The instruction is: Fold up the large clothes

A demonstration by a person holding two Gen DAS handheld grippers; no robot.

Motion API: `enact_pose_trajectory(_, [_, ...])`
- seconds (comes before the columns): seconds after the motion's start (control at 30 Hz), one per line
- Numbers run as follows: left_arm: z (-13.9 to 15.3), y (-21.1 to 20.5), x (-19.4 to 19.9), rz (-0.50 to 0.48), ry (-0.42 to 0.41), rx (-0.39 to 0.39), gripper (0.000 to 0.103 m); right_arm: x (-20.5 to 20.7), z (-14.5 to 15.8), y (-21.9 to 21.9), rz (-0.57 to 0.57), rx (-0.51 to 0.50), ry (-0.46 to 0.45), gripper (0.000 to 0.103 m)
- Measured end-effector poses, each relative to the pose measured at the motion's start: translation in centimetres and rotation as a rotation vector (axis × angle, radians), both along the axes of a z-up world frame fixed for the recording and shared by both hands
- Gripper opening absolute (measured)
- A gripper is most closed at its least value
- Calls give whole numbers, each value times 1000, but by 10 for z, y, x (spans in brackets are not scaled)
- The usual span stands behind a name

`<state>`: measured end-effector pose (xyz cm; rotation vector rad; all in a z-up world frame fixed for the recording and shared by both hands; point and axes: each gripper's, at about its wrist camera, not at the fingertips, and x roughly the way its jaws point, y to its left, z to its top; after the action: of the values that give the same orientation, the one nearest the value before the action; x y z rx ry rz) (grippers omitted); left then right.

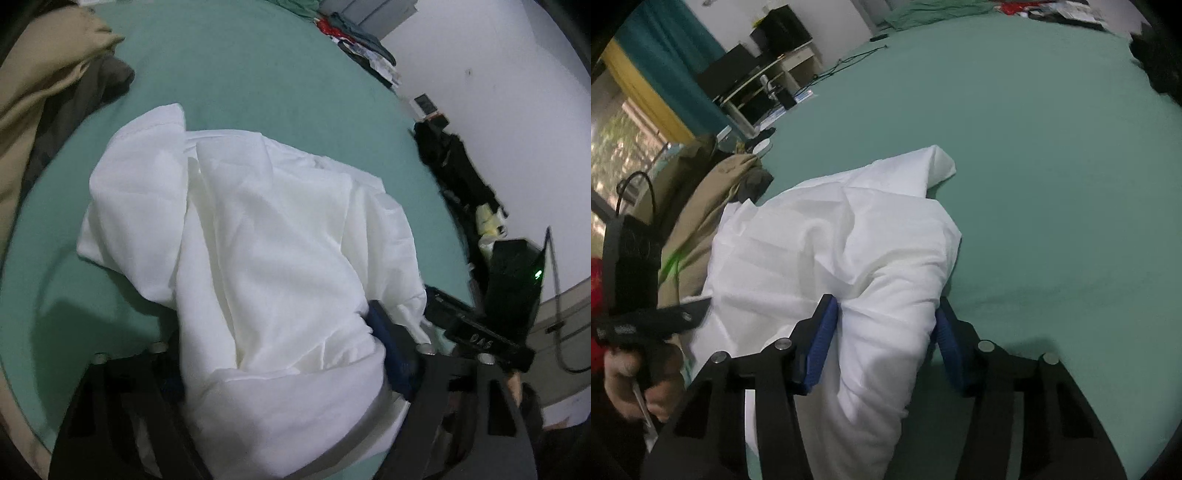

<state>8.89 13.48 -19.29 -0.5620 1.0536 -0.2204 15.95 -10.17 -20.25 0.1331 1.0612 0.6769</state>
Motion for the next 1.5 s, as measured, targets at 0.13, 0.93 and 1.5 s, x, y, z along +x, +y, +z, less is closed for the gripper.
enact_pose_trajectory(0.13, [1,-7,5,-23,-9,33,52,-2,-2,3,-17,21,17,53])
enact_pose_trajectory(0.93, [35,-29,-20,-41,-110,184,19,-37,39,7,31,40,-95,22])
enact_pose_trajectory(1.5, [110,-22,-57,-34,-264,151,18,-72,127,-2,7,89,-253,21])
